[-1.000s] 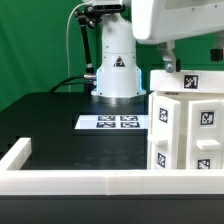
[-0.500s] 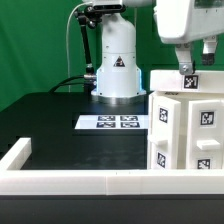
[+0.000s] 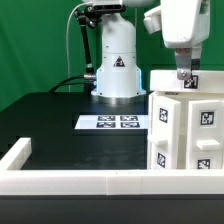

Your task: Assemble cabinet

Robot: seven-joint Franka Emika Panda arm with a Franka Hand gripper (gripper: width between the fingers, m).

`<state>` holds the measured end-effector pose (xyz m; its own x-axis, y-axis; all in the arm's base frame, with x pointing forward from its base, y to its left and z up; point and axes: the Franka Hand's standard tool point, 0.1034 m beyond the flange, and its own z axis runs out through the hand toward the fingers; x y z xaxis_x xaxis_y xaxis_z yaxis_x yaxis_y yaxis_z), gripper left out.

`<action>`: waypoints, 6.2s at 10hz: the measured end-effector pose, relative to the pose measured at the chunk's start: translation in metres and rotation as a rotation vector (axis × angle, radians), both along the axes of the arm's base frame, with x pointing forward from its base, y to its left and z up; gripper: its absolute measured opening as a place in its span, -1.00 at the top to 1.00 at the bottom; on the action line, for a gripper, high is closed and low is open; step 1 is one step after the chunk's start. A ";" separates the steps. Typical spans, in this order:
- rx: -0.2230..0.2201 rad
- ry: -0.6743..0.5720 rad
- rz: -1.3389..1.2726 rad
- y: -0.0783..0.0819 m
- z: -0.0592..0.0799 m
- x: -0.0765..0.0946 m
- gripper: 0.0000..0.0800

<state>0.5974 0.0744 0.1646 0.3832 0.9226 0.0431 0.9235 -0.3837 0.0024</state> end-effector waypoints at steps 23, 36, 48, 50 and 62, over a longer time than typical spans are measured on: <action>0.056 0.037 -1.285 0.002 -0.001 0.001 -0.40; 0.157 0.117 -2.409 0.009 -0.004 -0.004 -0.40; 0.210 0.266 -3.094 0.018 0.000 0.002 -0.40; 0.213 0.282 -3.063 0.022 0.000 0.002 -0.68; 0.216 0.253 -2.450 0.031 0.018 0.015 -0.99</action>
Offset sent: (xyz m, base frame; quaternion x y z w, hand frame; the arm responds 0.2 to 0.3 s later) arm -0.0009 0.0007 -0.0011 -0.0021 0.0067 0.0033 1.0000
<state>0.6120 0.1053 0.1828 0.2822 -0.9462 -0.1584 -0.9540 -0.2595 -0.1499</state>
